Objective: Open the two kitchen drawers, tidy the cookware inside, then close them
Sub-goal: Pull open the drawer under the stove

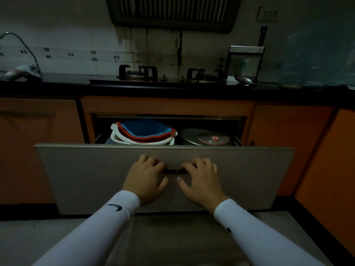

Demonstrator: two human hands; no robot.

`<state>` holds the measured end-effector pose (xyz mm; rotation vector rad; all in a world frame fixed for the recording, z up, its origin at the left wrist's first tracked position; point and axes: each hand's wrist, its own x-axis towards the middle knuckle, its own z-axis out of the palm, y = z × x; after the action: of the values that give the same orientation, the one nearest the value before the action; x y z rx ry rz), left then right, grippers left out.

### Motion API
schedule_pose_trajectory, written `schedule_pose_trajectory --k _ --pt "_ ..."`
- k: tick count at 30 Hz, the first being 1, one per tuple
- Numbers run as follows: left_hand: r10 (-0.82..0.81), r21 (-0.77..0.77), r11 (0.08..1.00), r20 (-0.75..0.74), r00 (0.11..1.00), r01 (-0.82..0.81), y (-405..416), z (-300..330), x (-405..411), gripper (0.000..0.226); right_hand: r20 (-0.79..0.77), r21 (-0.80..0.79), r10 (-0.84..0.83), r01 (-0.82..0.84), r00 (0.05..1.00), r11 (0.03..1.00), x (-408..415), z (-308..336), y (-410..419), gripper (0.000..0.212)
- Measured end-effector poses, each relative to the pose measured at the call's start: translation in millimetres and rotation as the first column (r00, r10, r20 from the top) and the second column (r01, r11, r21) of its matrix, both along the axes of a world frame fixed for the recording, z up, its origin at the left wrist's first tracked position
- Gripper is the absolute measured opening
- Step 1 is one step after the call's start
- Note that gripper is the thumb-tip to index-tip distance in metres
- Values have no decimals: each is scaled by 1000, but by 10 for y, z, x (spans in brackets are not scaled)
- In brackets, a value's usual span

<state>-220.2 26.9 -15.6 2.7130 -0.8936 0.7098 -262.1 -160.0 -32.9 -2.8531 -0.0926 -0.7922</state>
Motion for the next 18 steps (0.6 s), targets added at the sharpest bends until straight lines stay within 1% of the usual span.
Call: schedule_pose_trajectory --k 4,9,12,15,18 --pt "-40 -5 999 71 997 41 6 48 24 36 23 42 27 -28 999 999 23 20 -12 39" --pt "-53 -46 997 130 990 59 5 193 43 33 116 108 94 -106 989 988 58 149 -60 34" --pt "-33 -99 994 127 991 46 -9 342 81 33 152 163 131 -156 980 974 124 307 -112 30" --pt "12 -144 990 173 985 13 -27 551 173 38 250 220 122 -179 960 959 207 518 -175 25" --pt "65 -187 982 248 966 -18 -12 756 306 40 319 195 67 -135 945 972 297 726 -260 24"
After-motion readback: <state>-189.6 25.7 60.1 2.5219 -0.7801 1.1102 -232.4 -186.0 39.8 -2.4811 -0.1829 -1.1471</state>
